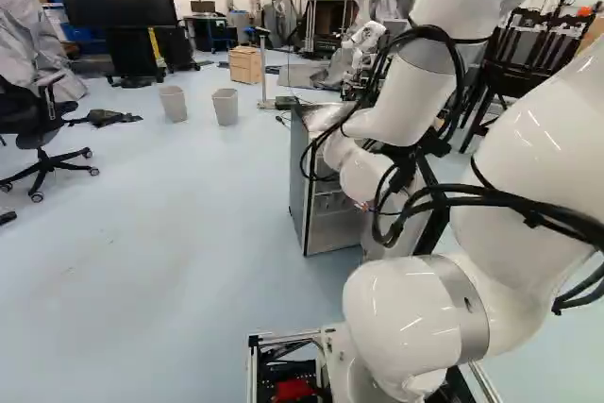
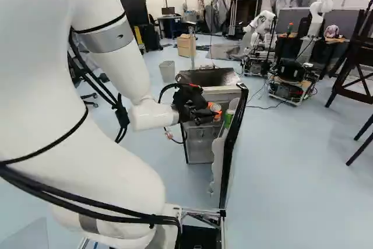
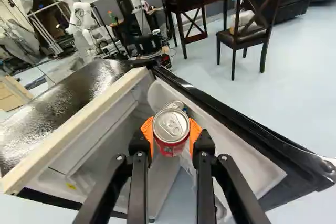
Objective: Grab a drink from the fridge
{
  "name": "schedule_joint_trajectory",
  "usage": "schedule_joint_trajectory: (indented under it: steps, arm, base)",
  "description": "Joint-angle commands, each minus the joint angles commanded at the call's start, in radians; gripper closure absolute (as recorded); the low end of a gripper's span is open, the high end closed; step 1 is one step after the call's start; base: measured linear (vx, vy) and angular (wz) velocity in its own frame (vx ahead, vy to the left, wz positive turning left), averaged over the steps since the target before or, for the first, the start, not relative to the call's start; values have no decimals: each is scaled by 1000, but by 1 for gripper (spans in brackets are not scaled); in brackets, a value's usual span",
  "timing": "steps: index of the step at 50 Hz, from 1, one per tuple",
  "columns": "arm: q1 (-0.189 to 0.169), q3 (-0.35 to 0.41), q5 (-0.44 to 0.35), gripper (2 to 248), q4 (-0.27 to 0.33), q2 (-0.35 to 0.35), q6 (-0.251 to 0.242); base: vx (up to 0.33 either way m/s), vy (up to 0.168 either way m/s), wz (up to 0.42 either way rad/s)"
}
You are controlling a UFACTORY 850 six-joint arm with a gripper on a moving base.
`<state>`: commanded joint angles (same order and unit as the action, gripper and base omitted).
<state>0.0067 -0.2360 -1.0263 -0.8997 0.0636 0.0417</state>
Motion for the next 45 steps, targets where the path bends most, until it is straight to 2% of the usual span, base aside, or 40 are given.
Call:
schedule_joint_trajectory:
  steps: [23,45]
  arm:
    - [75,-38,0,160,0,-22,0]
    - [99,-35,0,160,33,-19,0]
  base:
    - [0,0,0]
    - [0,0,0]
